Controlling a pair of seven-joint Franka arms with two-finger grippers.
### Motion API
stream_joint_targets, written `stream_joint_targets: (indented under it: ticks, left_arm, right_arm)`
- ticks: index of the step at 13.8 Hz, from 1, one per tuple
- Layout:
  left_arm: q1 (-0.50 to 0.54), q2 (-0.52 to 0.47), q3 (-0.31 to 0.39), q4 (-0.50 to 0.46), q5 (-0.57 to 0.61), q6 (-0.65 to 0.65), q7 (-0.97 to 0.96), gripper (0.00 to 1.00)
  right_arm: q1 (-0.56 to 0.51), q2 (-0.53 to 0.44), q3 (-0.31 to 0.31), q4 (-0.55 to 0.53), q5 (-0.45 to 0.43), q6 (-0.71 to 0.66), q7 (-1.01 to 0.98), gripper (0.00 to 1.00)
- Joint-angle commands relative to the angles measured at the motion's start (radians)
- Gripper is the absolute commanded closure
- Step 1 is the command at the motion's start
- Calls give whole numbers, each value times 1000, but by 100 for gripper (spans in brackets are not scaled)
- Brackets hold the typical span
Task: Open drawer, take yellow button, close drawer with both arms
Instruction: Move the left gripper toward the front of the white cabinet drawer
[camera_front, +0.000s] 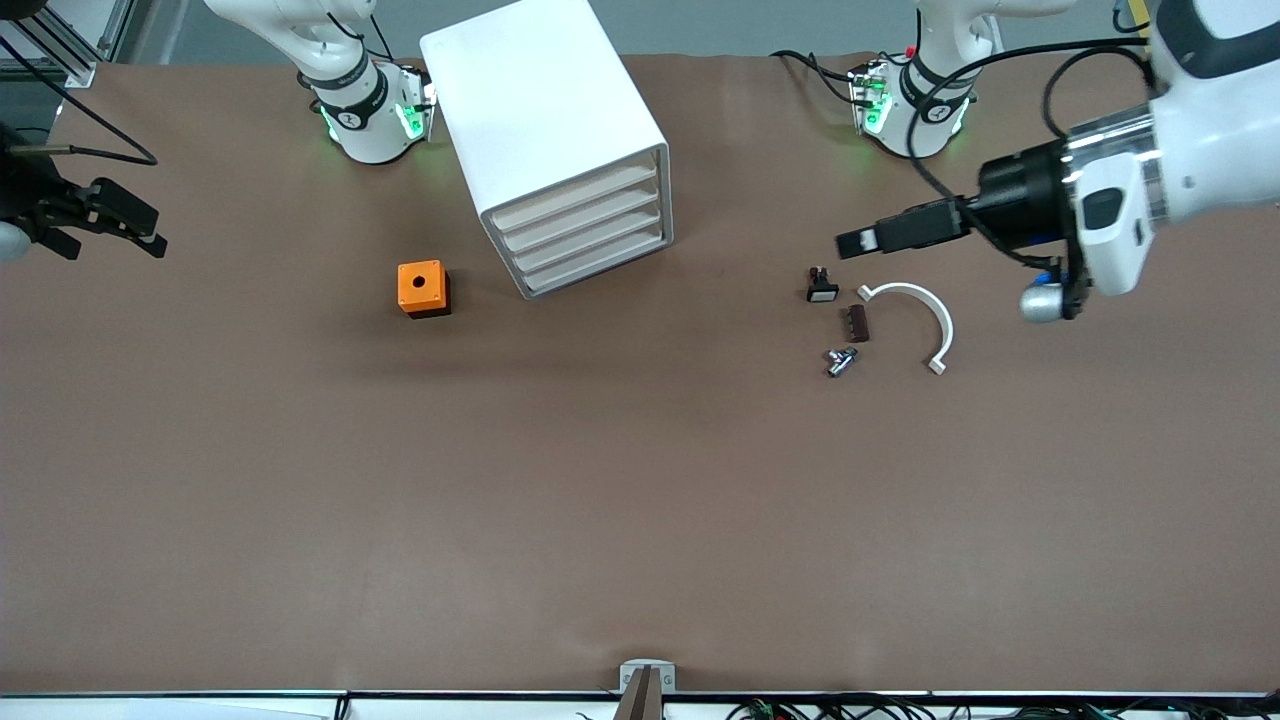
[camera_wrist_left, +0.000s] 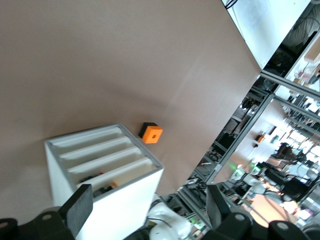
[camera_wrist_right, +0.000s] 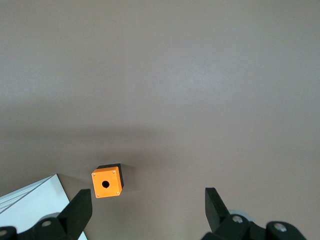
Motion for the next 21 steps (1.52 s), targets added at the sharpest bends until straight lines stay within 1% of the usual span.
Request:
stream_joint_targets:
  ticks: [1,2,3,5,8,11,12,18,21]
  left_arm:
    - [-54,21,-3,32,-20,56,-108,0]
    - [-83,41,-5,41,-24,57,-148,0]
    - [-114,72,-5,80,-32,58,-224,0]
    - [-143,142,-8,154,-34,58,-359,0]
    - [-225,199,-2,173,-29,58,-484,0]
    - [-255,256,-5,185,-31,60,-651,0]
    - [-268,282,-5,203,-31,63,-718,0]
    - [-298,472,4,291,-27,61,-1107,0]
    - [-314,512,7,292,-14,38,-1199,0]
  right_arm:
    - [2,-15,2,-3,-13,-1,8,0]
    - [2,-15,2,-5,-16,5,8,0]
    - [4,-15,2,-5,-29,7,8,0]
    - [4,-15,2,-5,-40,7,11,0]
    - [2,-15,2,-7,-40,5,17,0]
    - [5,-15,3,-8,-40,2,57,0]
    - [5,-15,3,-8,-40,2,57,0]
    - [4,-14,3,-8,-27,-1,57,0]
    - [4,-14,3,-8,-27,-1,57,0]
